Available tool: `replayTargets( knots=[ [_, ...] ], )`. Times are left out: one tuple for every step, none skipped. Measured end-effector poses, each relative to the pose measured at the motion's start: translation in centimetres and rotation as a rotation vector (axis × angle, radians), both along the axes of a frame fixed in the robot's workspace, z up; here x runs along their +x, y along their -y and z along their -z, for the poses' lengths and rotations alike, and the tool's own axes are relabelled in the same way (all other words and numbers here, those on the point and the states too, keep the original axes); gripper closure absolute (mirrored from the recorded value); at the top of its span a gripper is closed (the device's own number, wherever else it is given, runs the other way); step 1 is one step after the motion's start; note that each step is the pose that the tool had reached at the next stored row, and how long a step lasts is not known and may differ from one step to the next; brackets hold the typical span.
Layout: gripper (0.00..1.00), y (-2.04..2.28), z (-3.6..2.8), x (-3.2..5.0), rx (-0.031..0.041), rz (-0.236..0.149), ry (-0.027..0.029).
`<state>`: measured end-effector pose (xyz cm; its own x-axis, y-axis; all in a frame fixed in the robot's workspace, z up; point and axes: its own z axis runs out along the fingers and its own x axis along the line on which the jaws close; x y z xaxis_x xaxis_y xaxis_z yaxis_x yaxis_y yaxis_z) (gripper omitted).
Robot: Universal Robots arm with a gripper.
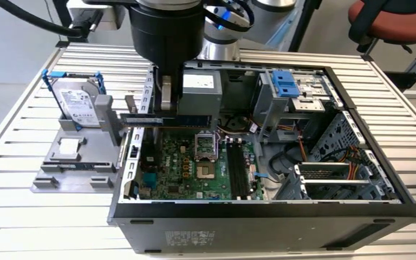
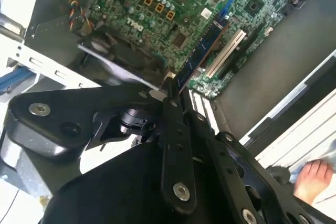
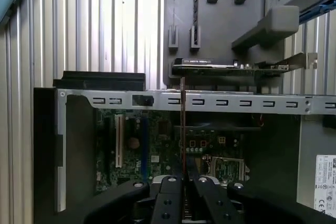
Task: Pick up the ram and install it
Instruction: 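Pick up the ram and move it above insertion slot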
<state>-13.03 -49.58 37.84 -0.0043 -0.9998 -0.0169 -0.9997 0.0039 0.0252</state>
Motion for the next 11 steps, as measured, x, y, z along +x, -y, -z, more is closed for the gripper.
replayTargets(
  knots=[
    [1.00,0.00,0.00,0.29,0.0001,0.000,-0.0002],
    [1.00,0.00,0.00,0.59,0.0001,0.000,-0.0006],
    [1.00,0.00,0.00,0.90,0.0000,0.000,-0.0011],
    [1.00,0.00,0.00,1.18,-0.0001,0.000,-0.0015],
    [1.00,0.00,0.01,1.51,0.0001,0.000,-0.0021],
    [1.00,0.00,0.00,1.78,0.0000,0.000,-0.0025],
    [1.00,0.00,0.00,2.12,0.0000,0.000,-0.0031],
    [1.00,0.00,0.00,2.47,0.0000,0.000,-0.0038],
    [1.00,0.00,0.00,2.84,0.0000,0.000,-0.0046],
    [1.00,0.00,0.00,3.25,0.0001,0.000,-0.0055],
    [1.00,0.00,0.00,3.64,0.0000,0.000,-0.0062]
  ],
)
